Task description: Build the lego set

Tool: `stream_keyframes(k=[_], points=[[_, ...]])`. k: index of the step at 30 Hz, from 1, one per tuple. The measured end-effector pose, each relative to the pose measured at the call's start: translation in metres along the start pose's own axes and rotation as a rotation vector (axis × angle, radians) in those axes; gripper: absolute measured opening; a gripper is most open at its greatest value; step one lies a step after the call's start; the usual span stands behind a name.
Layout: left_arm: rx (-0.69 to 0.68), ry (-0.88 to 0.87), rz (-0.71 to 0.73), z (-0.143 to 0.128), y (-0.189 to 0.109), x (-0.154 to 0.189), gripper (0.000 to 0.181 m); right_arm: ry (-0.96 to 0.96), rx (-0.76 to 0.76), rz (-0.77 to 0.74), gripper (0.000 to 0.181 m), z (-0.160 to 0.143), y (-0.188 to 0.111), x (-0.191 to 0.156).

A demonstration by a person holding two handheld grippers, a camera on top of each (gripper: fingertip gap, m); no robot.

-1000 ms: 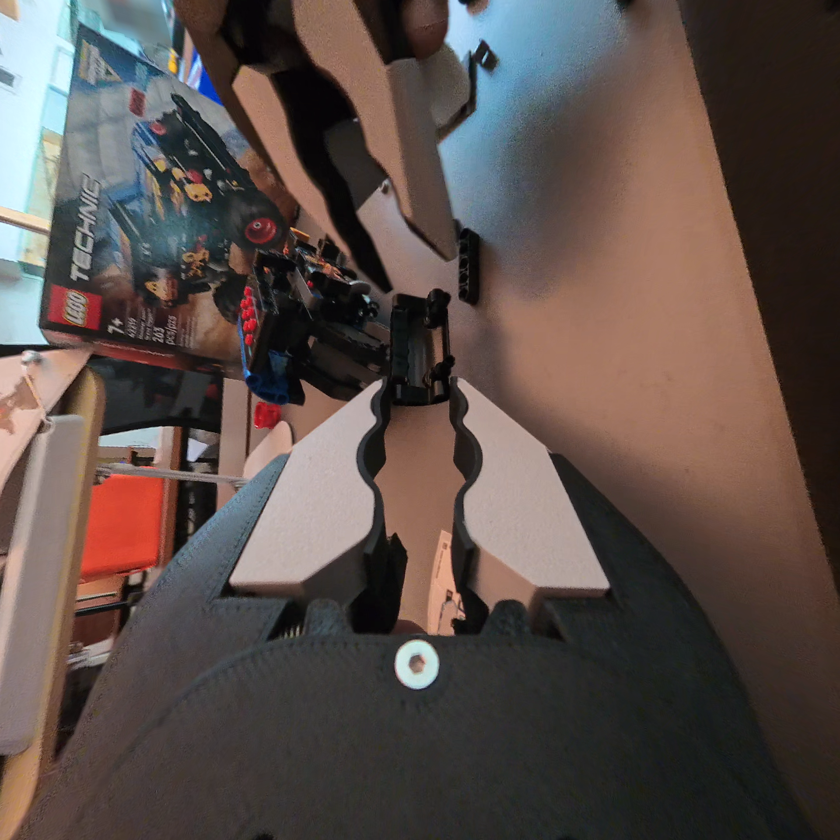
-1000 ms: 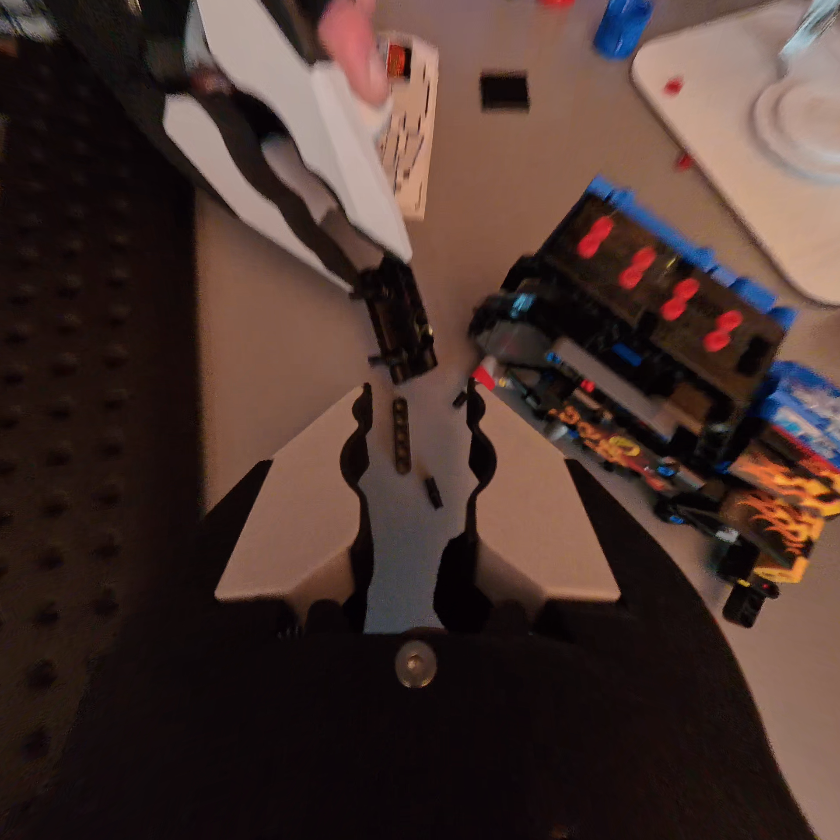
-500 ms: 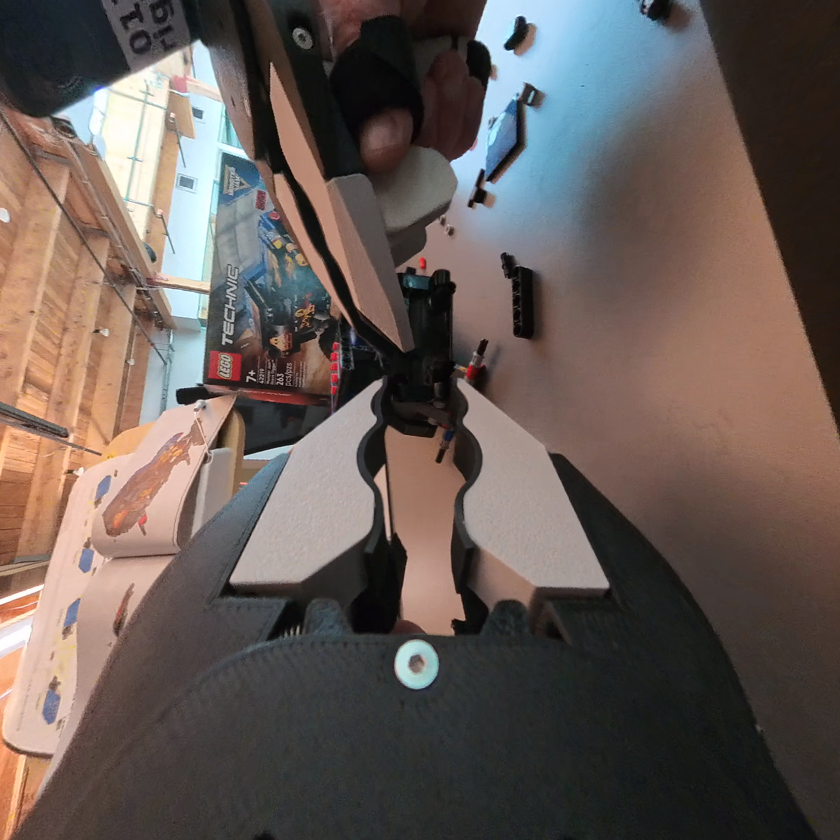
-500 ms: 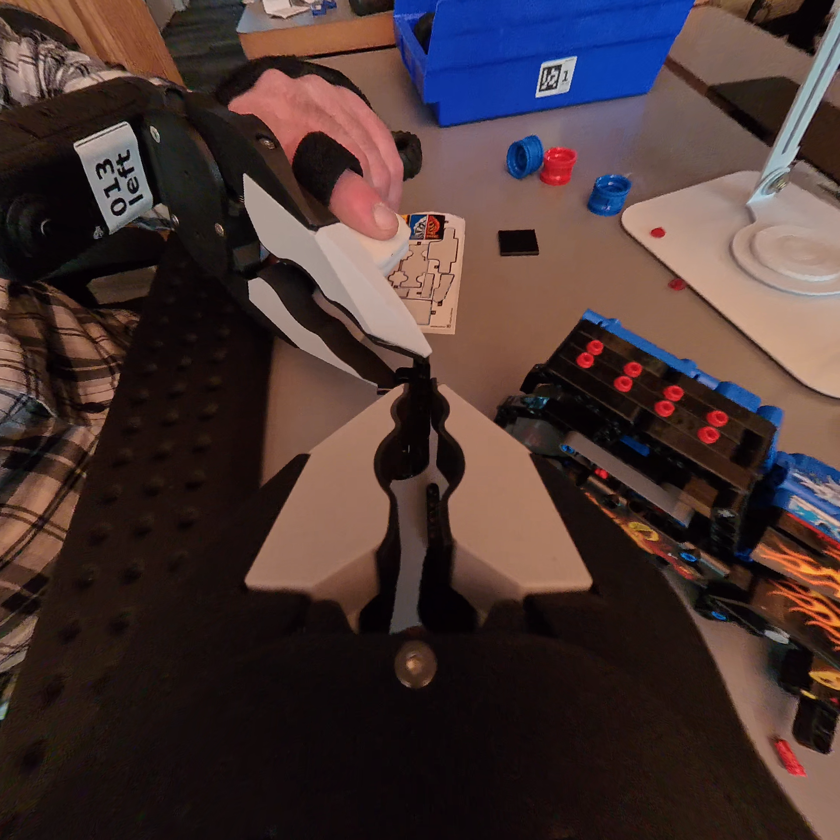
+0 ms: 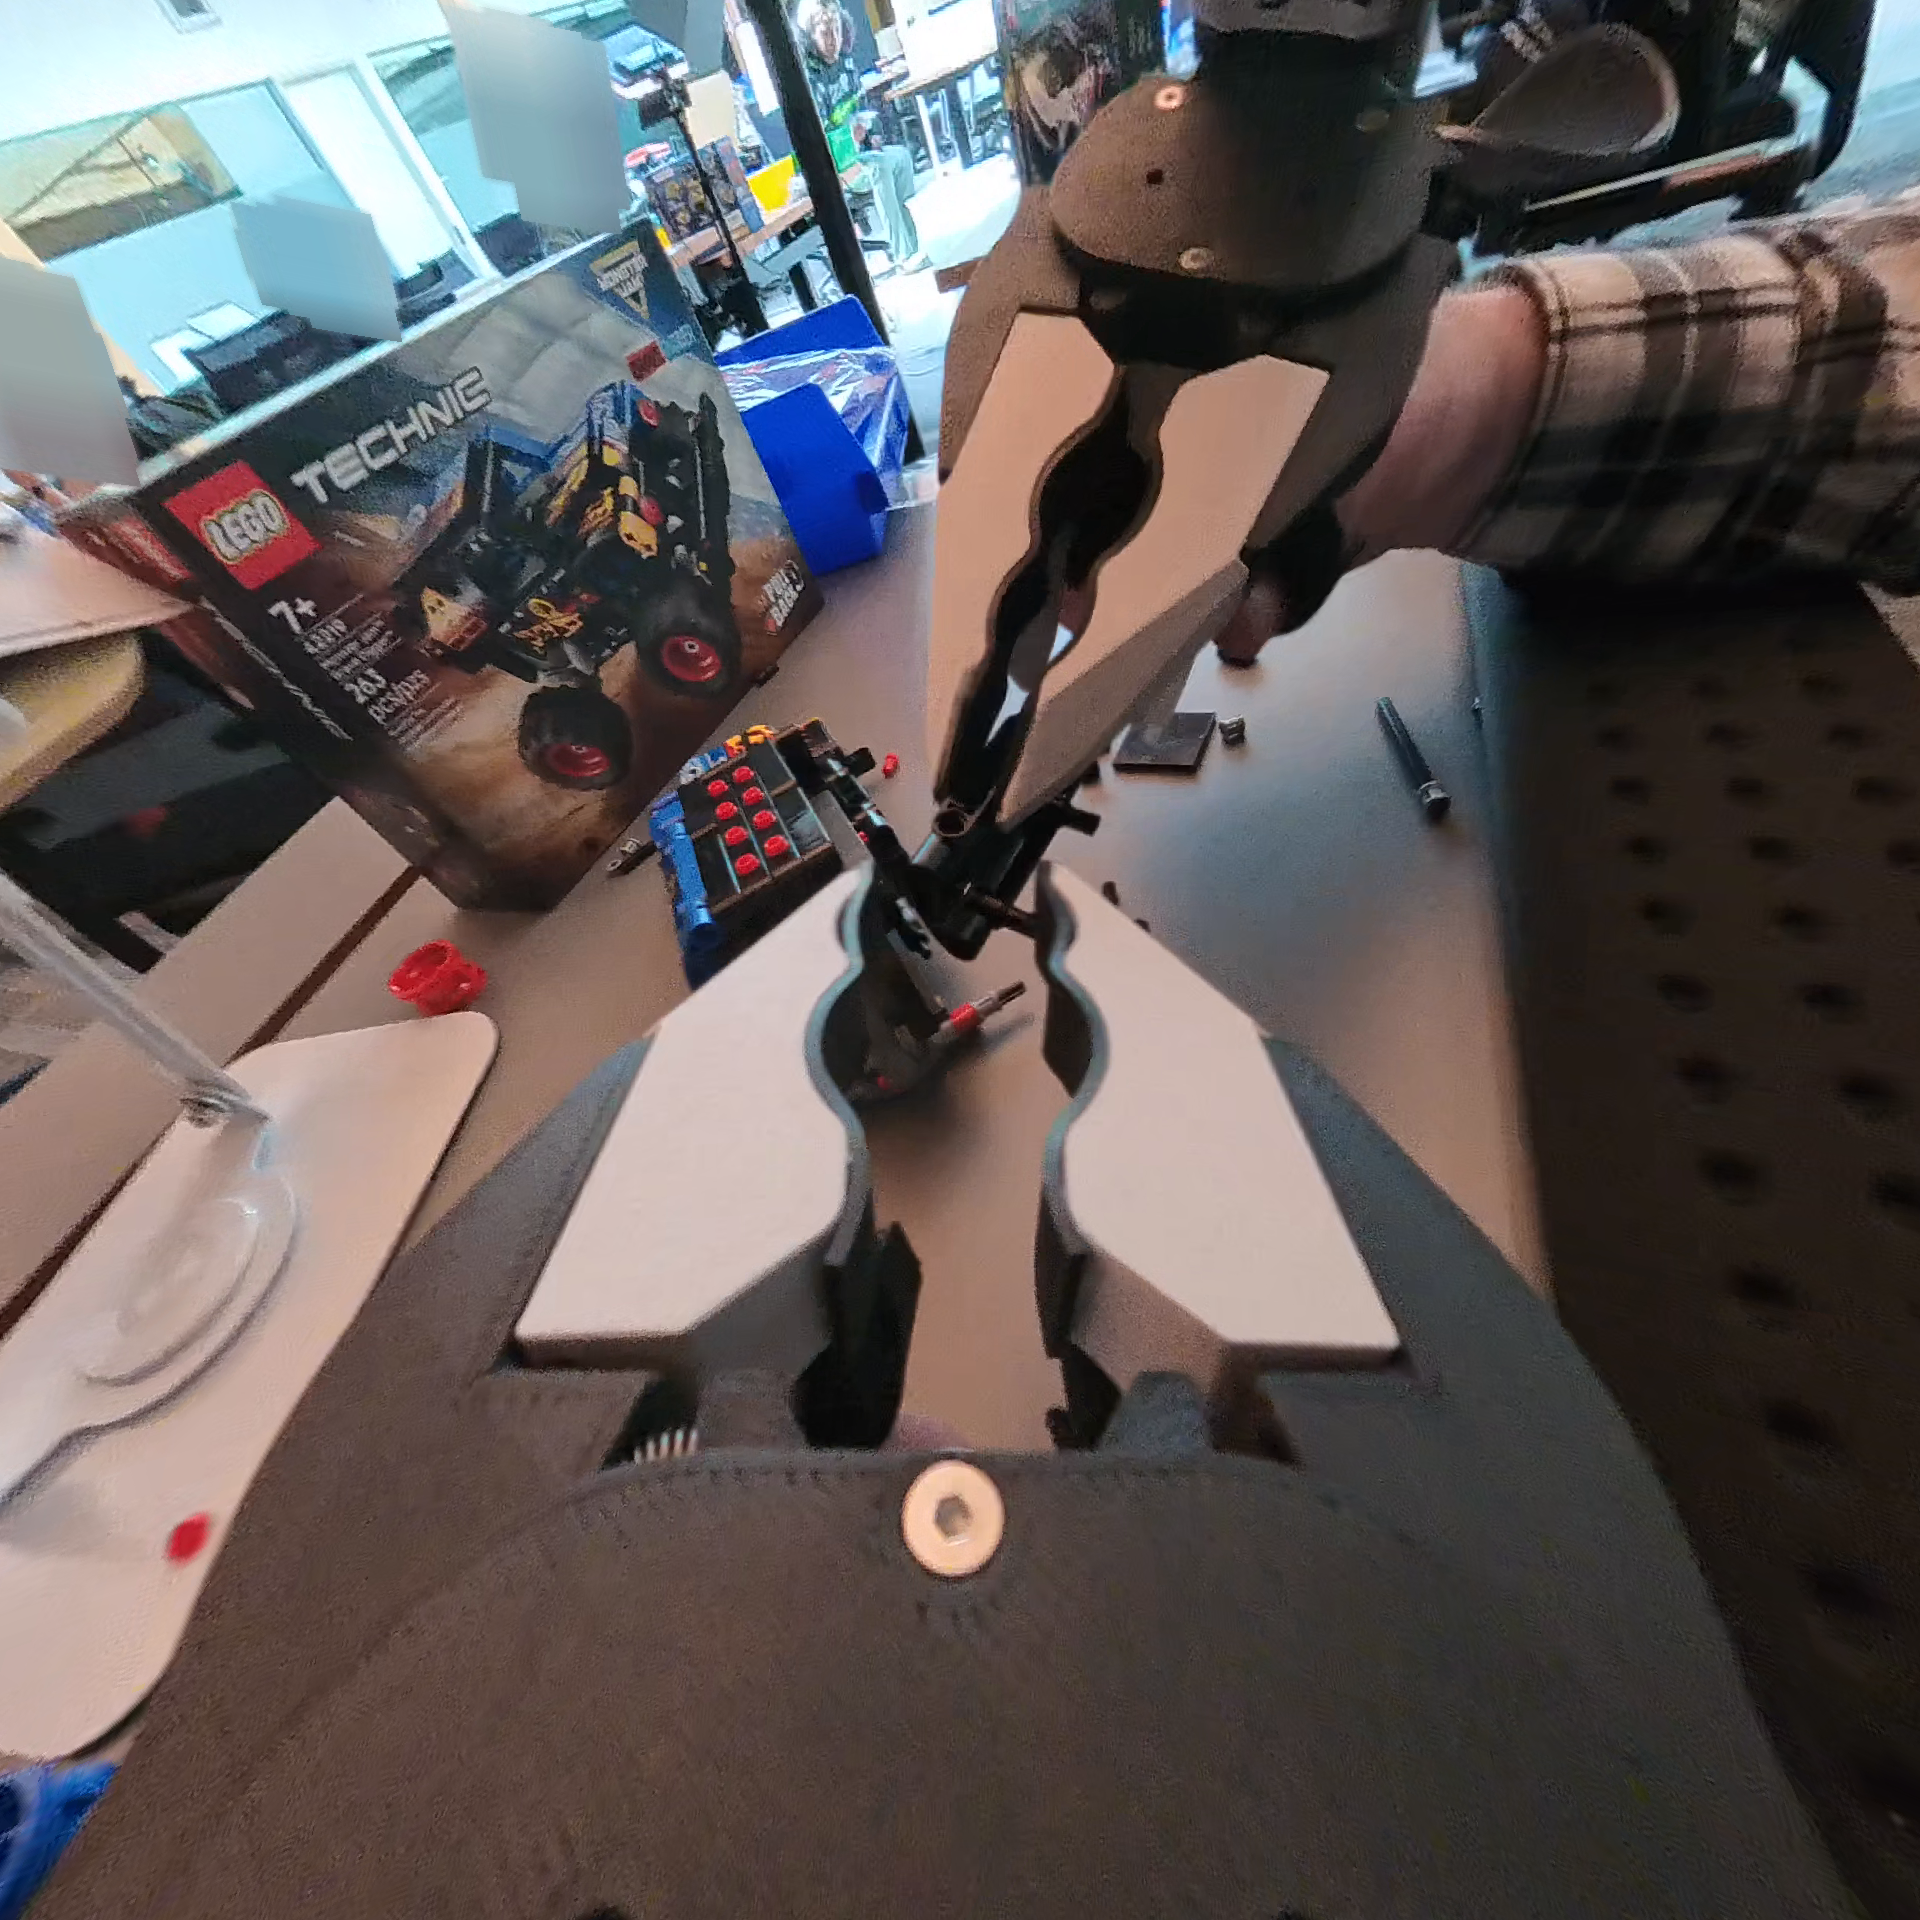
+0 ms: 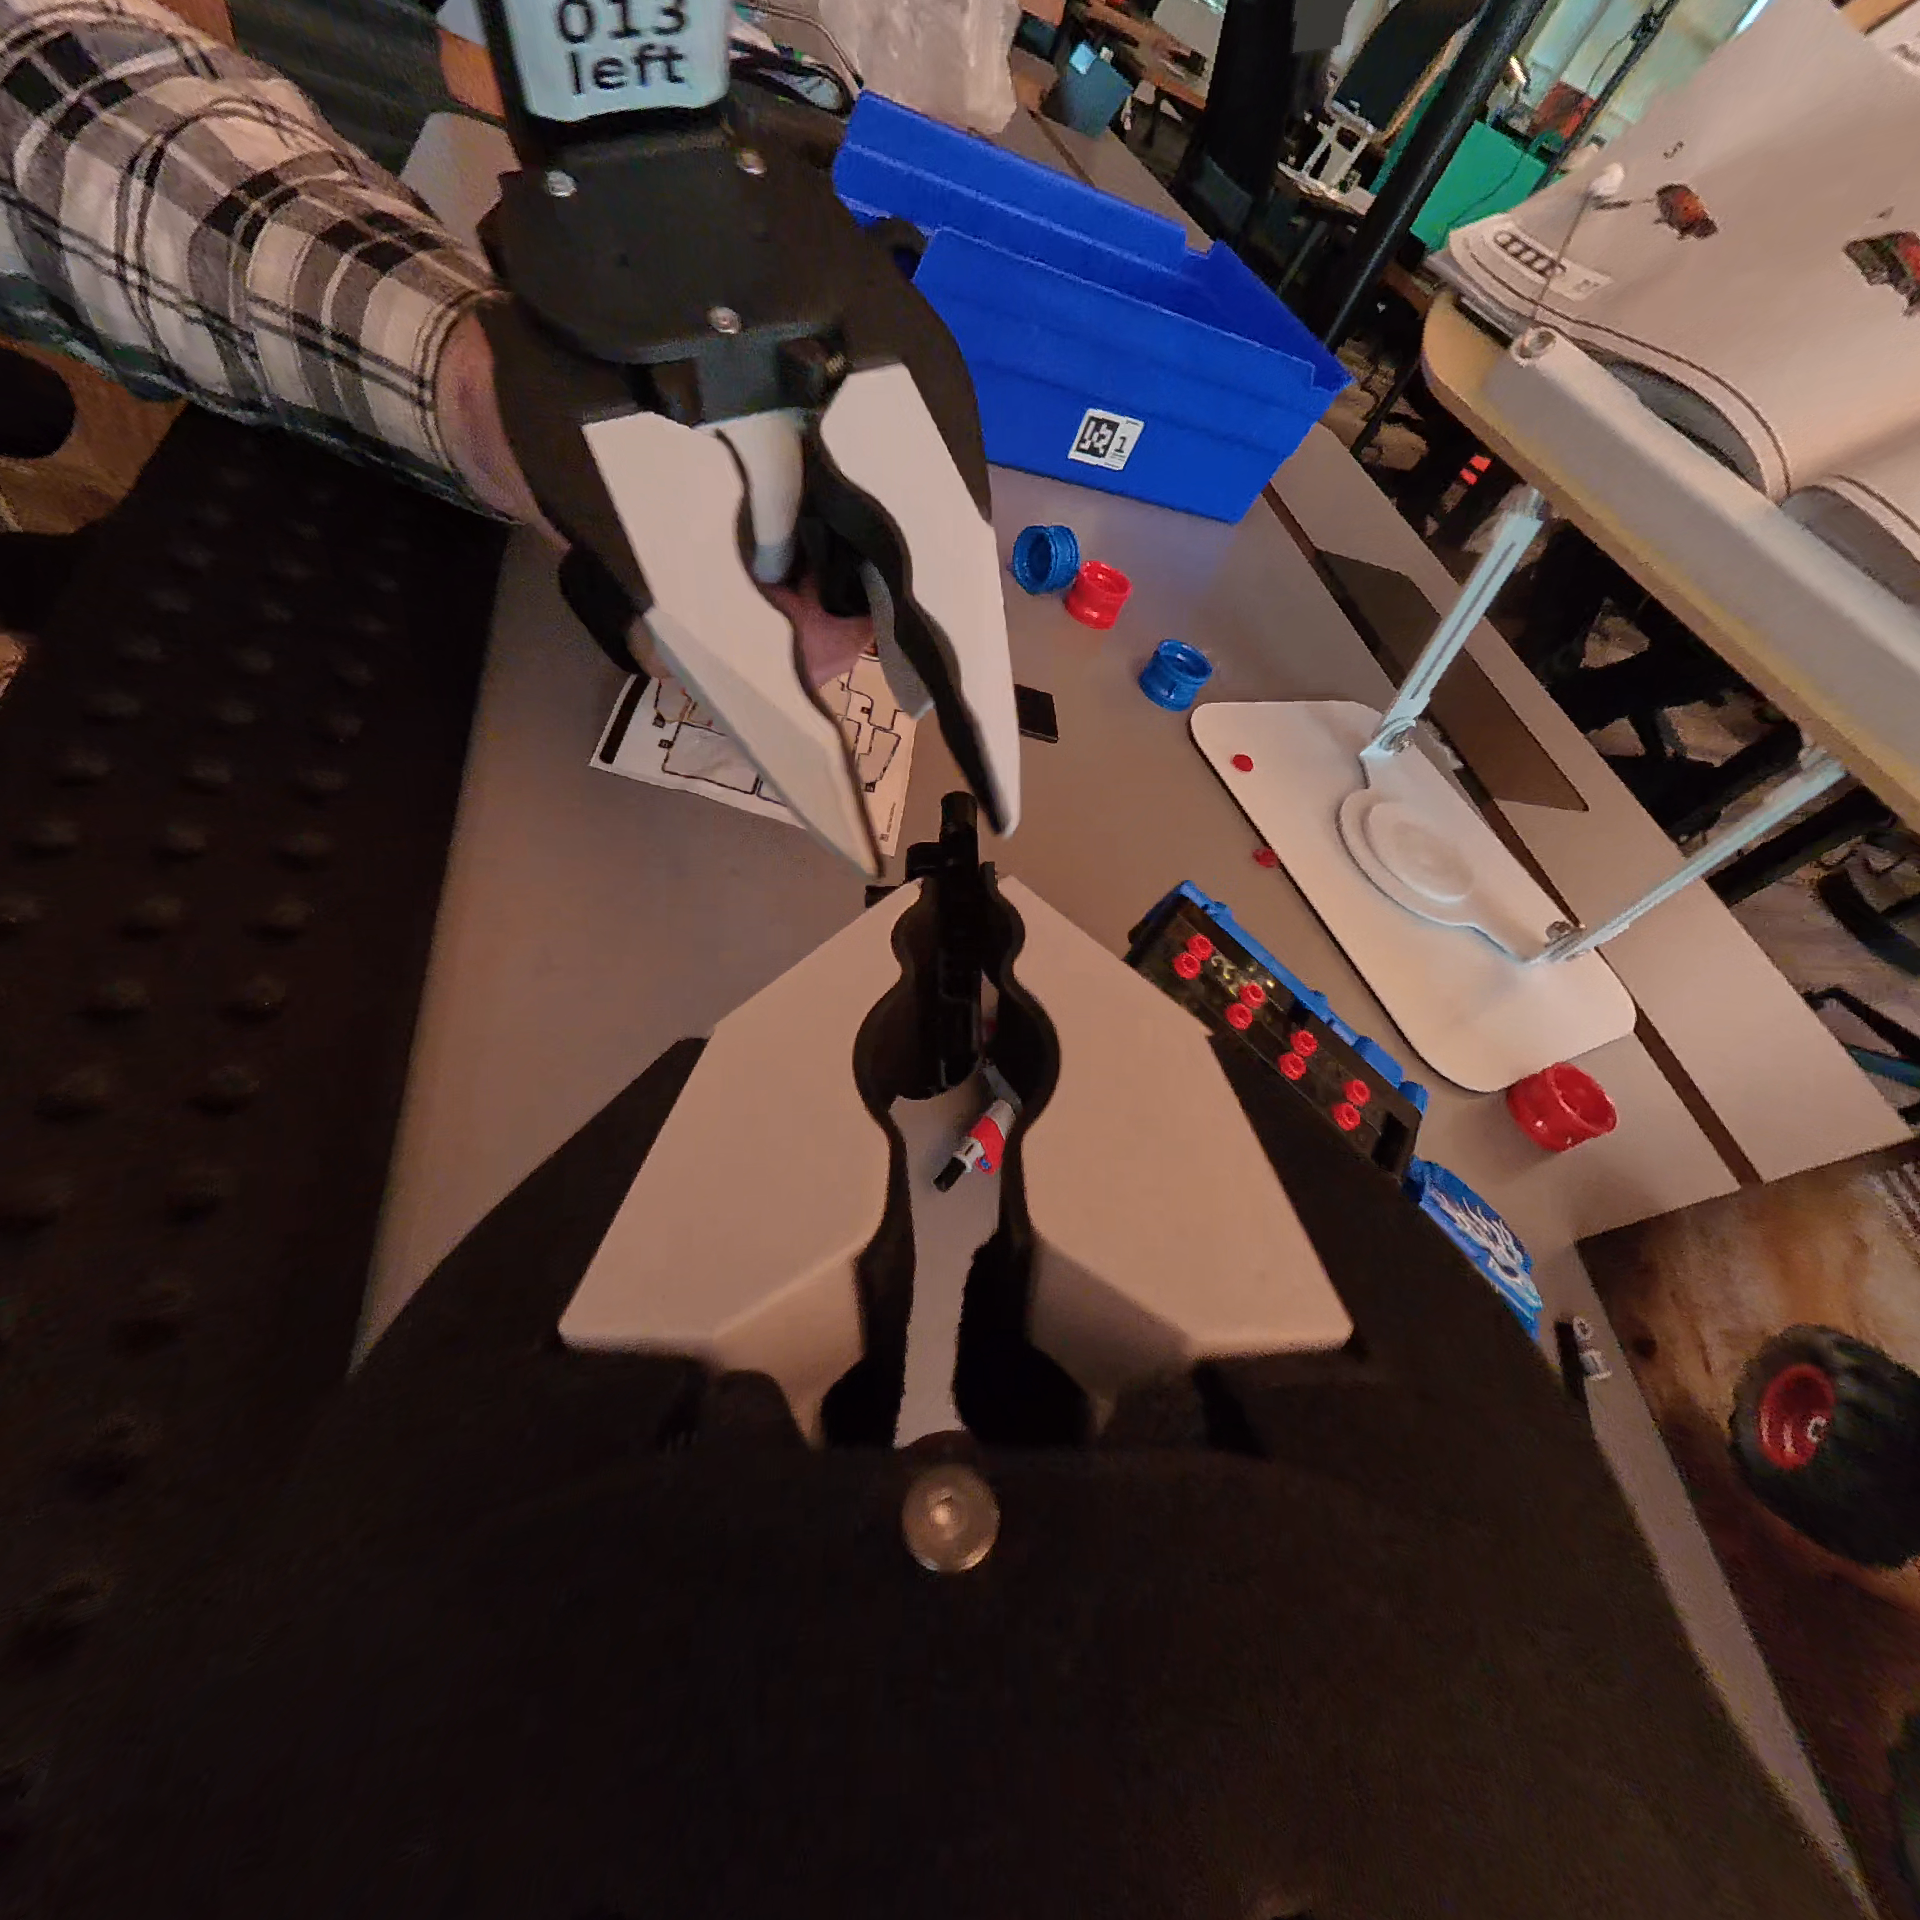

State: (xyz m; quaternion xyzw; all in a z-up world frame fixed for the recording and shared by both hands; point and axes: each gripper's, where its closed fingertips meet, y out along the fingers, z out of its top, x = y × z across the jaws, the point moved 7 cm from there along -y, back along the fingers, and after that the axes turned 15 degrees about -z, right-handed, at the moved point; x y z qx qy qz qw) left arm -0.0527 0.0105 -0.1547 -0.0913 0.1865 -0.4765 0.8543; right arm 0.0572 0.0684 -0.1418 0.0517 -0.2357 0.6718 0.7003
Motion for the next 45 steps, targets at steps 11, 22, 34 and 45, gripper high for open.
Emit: stream_keyframes(k=[11,22,34,45], points=[[0.043,-0.068,-0.036,0.000,0.001,-0.004,0.005,0.061,0.031,-0.020,0.025,0.012,-0.012,0.008],[-0.166,0.087,0.036,-0.012,0.011,-0.001,0.005,0.227,-0.455,-0.346,0.015,-0.083,-0.170,0.082],[-0.223,0.109,0.026,-0.020,0.015,0.002,0.005,0.222,-0.644,-0.285,0.011,-0.146,-0.168,0.080],[-0.230,0.107,0.012,-0.022,0.016,0.003,0.005,0.285,-0.725,-0.225,0.009,-0.171,-0.168,0.096]])
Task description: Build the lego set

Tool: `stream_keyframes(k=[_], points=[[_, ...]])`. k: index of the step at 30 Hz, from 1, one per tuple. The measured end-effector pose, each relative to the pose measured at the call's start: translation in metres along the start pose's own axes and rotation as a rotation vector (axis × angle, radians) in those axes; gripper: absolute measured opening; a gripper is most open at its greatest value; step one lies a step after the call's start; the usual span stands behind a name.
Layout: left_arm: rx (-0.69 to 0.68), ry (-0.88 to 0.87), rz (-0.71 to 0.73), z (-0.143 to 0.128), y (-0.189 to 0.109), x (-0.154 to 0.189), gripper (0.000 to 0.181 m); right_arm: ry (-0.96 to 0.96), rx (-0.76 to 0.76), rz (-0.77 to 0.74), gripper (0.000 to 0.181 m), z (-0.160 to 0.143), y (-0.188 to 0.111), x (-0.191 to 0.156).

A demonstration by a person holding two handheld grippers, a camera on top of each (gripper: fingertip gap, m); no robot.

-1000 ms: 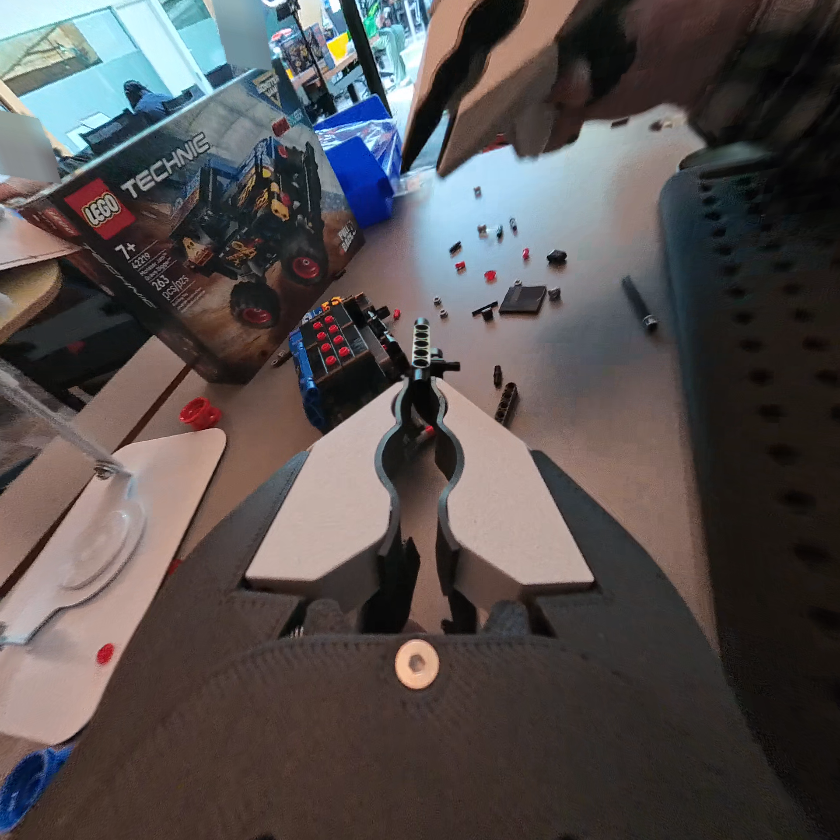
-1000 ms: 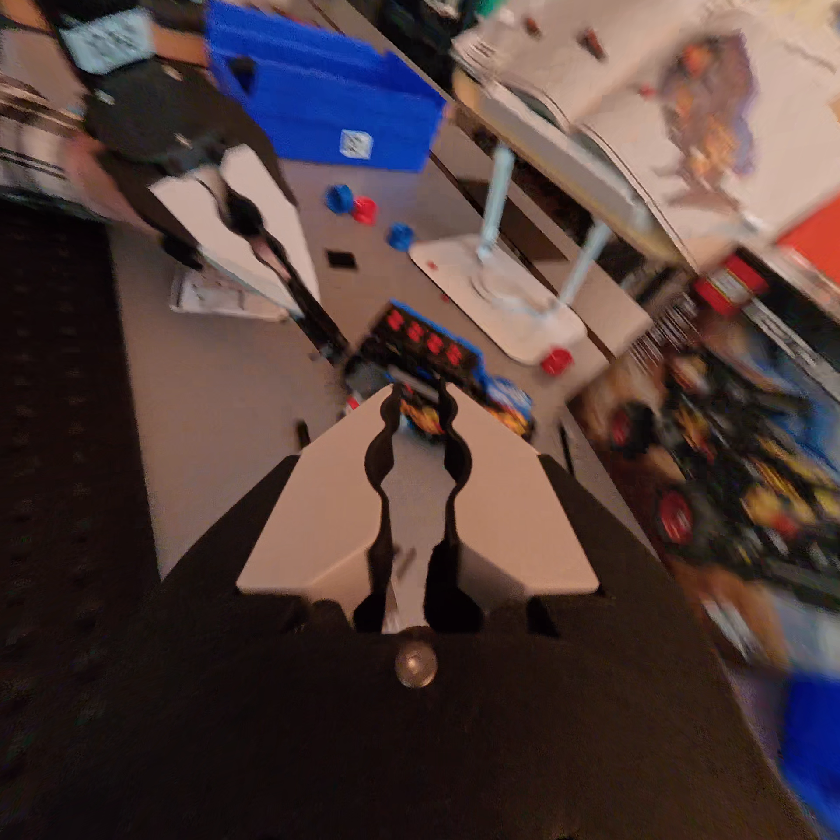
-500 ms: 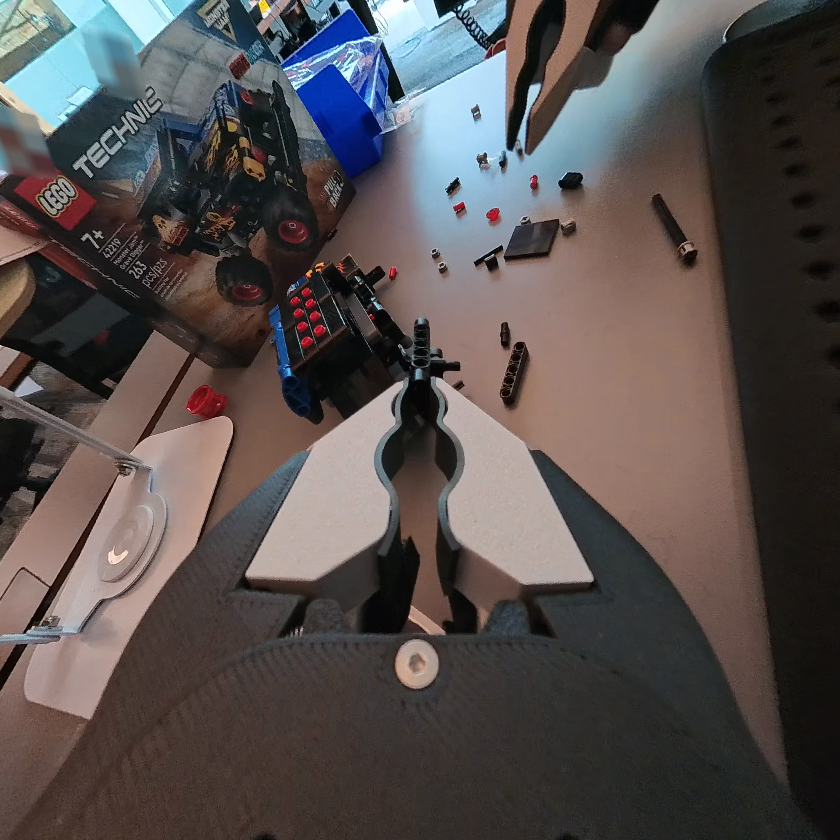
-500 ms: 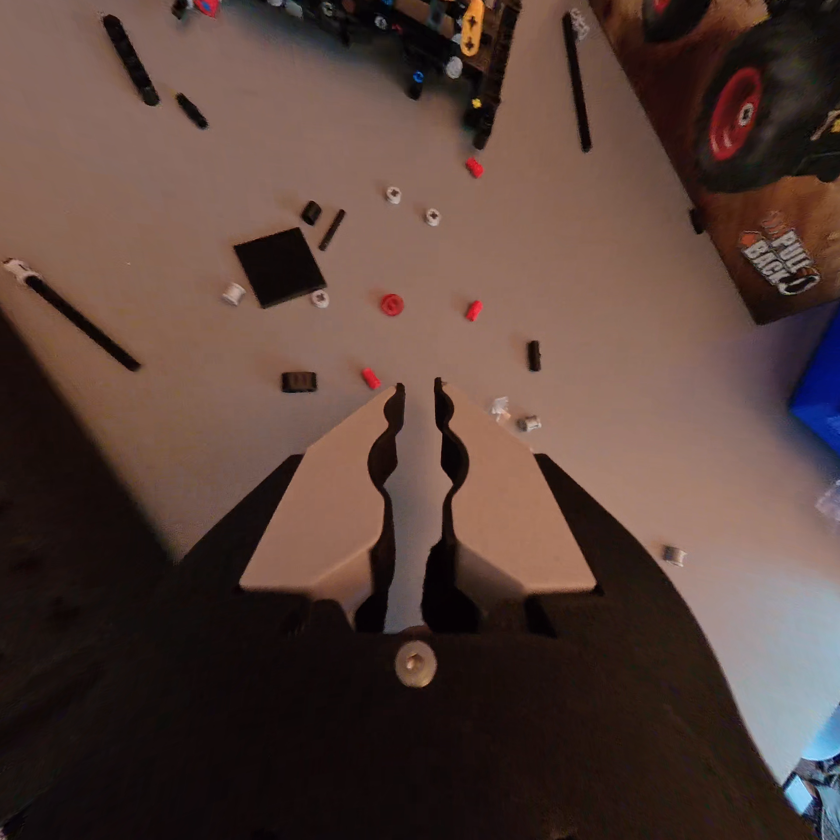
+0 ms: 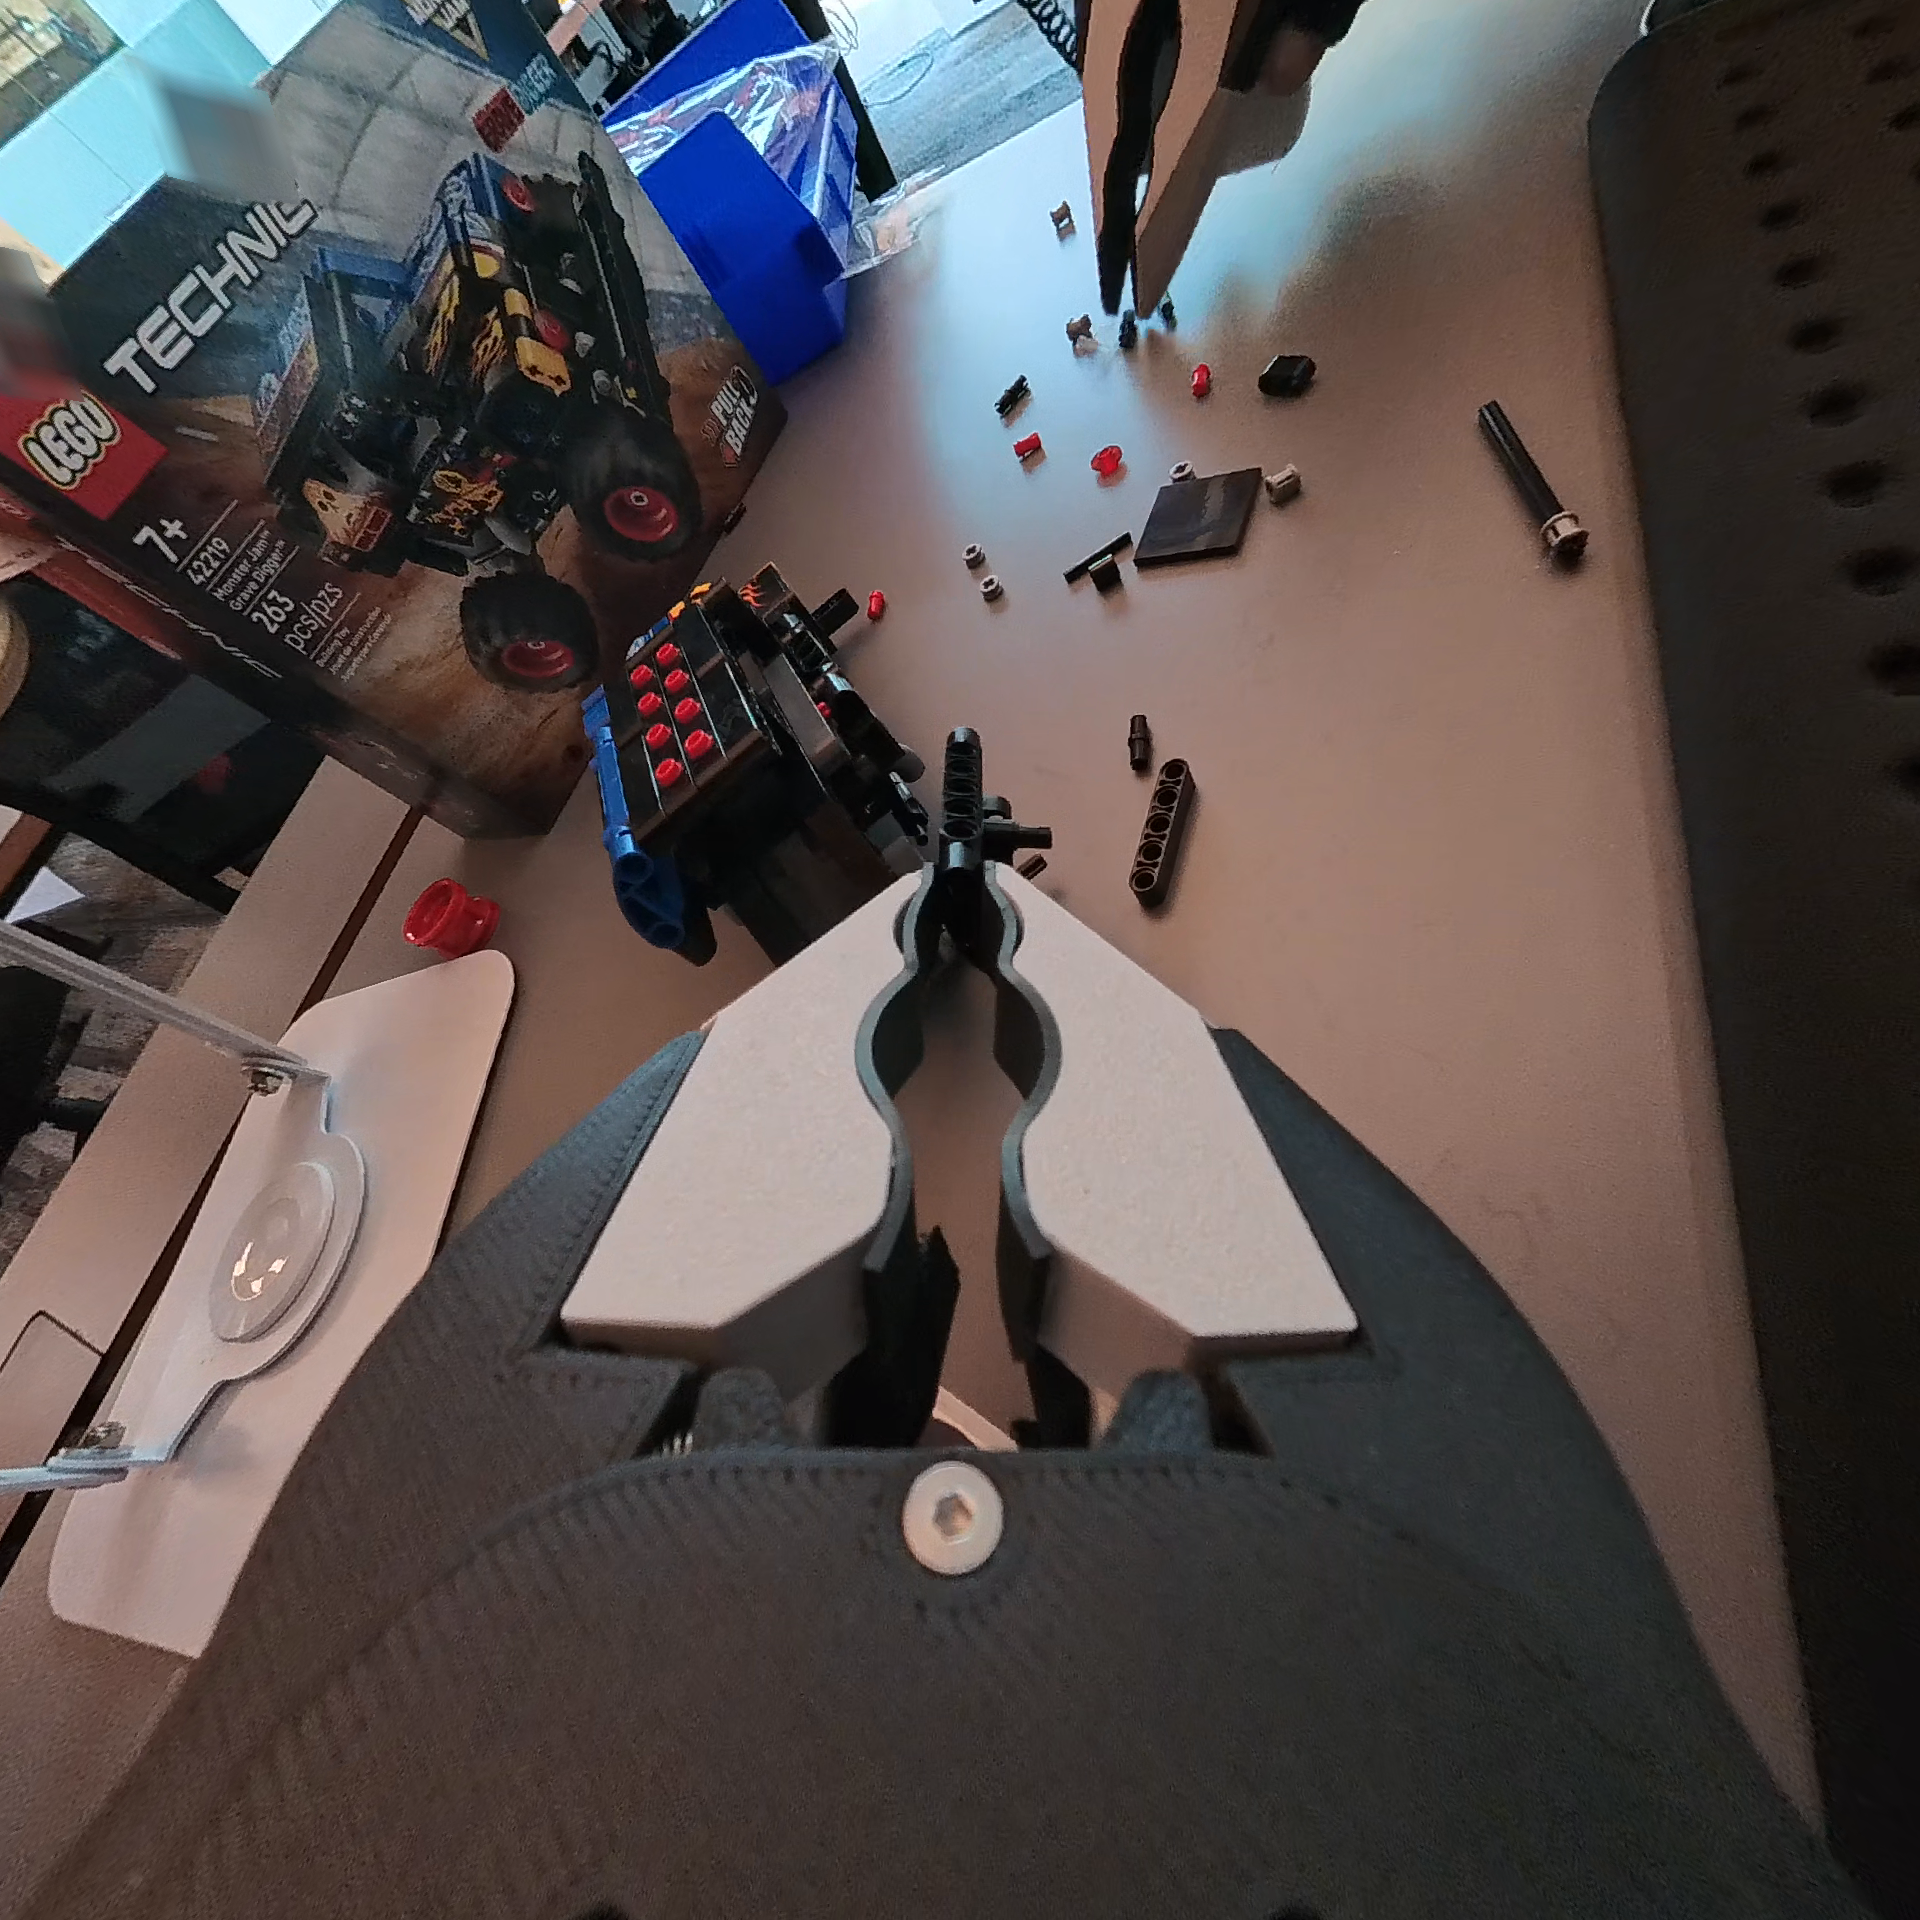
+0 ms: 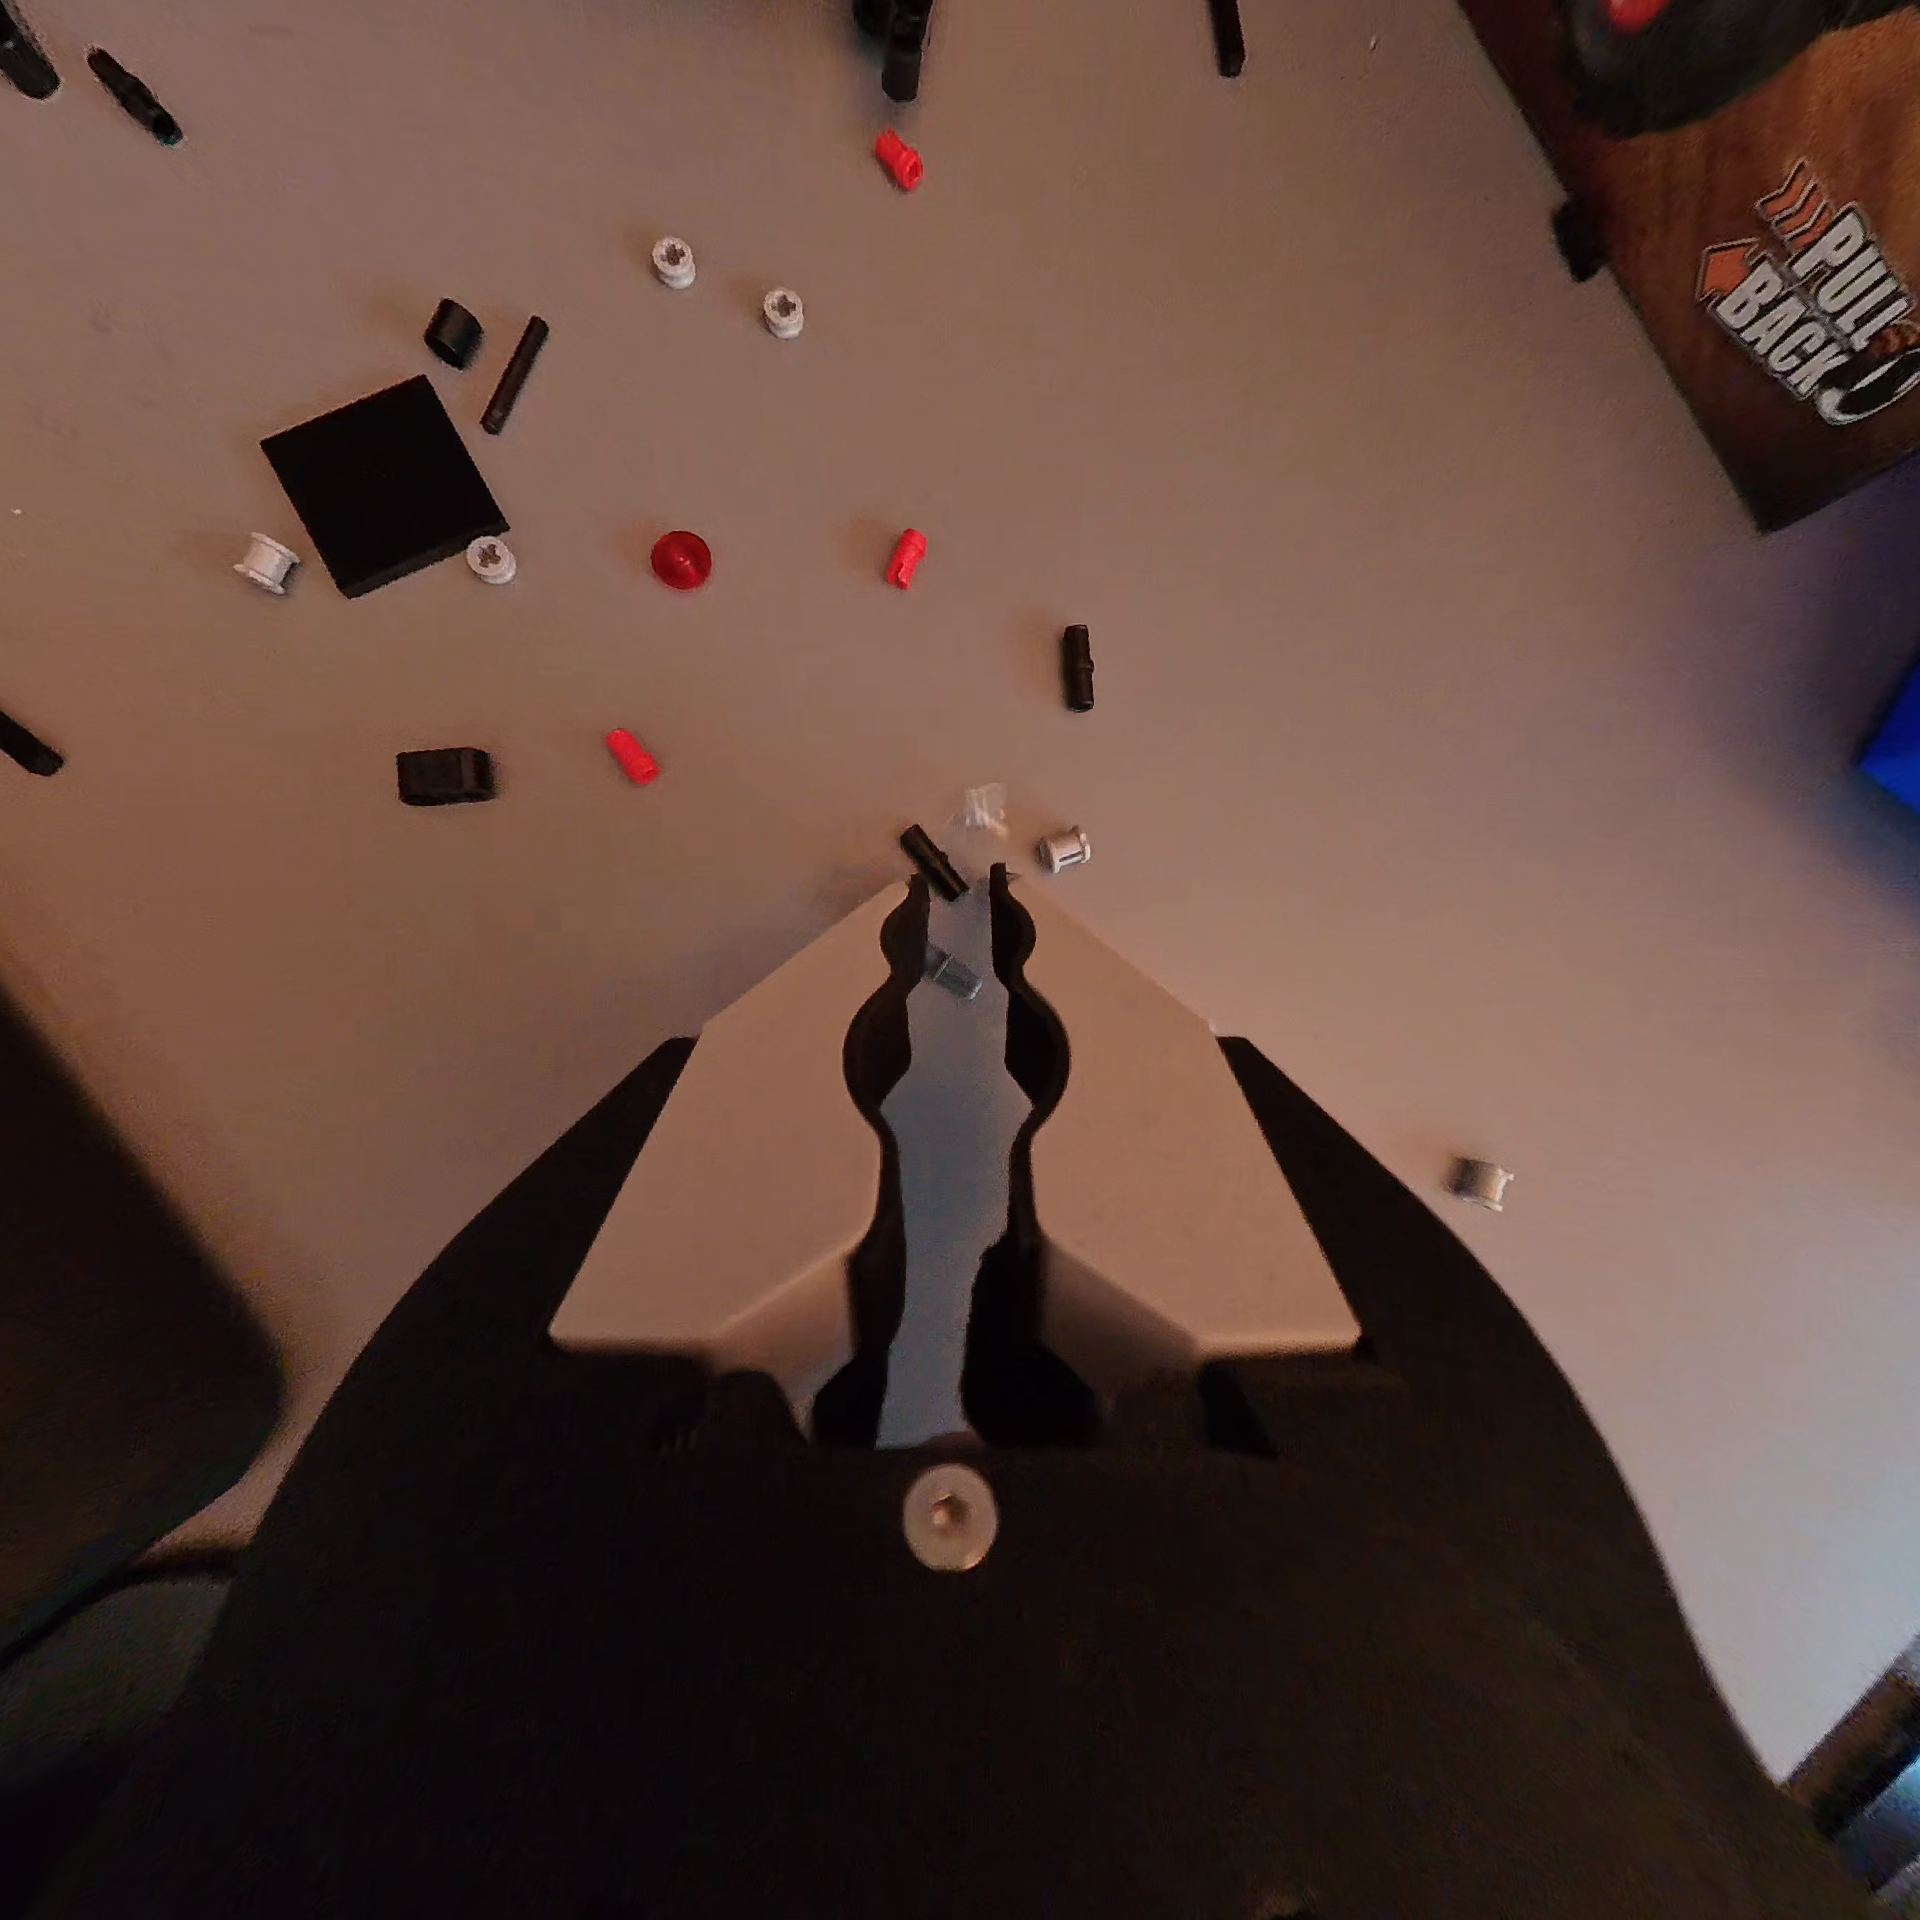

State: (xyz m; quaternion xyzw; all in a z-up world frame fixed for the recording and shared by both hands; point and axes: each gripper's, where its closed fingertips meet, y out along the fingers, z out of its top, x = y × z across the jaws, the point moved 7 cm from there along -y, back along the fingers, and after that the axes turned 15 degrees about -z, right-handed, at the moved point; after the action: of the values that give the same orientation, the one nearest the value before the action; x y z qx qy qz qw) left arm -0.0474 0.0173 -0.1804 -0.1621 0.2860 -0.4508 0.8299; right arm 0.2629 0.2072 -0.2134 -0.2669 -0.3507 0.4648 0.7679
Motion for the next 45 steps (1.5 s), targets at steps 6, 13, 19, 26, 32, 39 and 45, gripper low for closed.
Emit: stream_keyframes(k=[6,13,19,26,32,39,45], points=[[-0.001,0.001,-0.005,0.000,0.001,0.000,0.005,0.023,0.036,0.050,0.002,0.002,0.004,-0.005],[-0.029,-0.033,-0.047,-0.002,0.003,0.003,0.005,-0.040,0.110,-0.016,0.001,0.025,-0.017,-0.022],[-0.070,-0.020,-0.044,0.003,0.005,0.006,0.005,-0.185,0.255,-0.027,0.001,0.087,-0.035,-0.081],[-0.159,0.010,0.001,0.003,0.007,0.007,0.005,-0.382,0.303,-0.021,0.001,0.149,-0.013,-0.161],[-0.251,0.067,0.060,0.004,0.011,0.010,0.005,-0.471,0.309,-0.083,0.001,0.171,0.004,-0.189],[-0.303,0.110,0.095,0.006,0.017,0.014,0.005,-0.517,0.306,-0.151,0.001,0.175,0.009,-0.194],[-0.322,0.115,0.109,0.006,0.021,0.014,0.005,-0.553,0.301,-0.176,0.001,0.173,0.012,-0.200]])
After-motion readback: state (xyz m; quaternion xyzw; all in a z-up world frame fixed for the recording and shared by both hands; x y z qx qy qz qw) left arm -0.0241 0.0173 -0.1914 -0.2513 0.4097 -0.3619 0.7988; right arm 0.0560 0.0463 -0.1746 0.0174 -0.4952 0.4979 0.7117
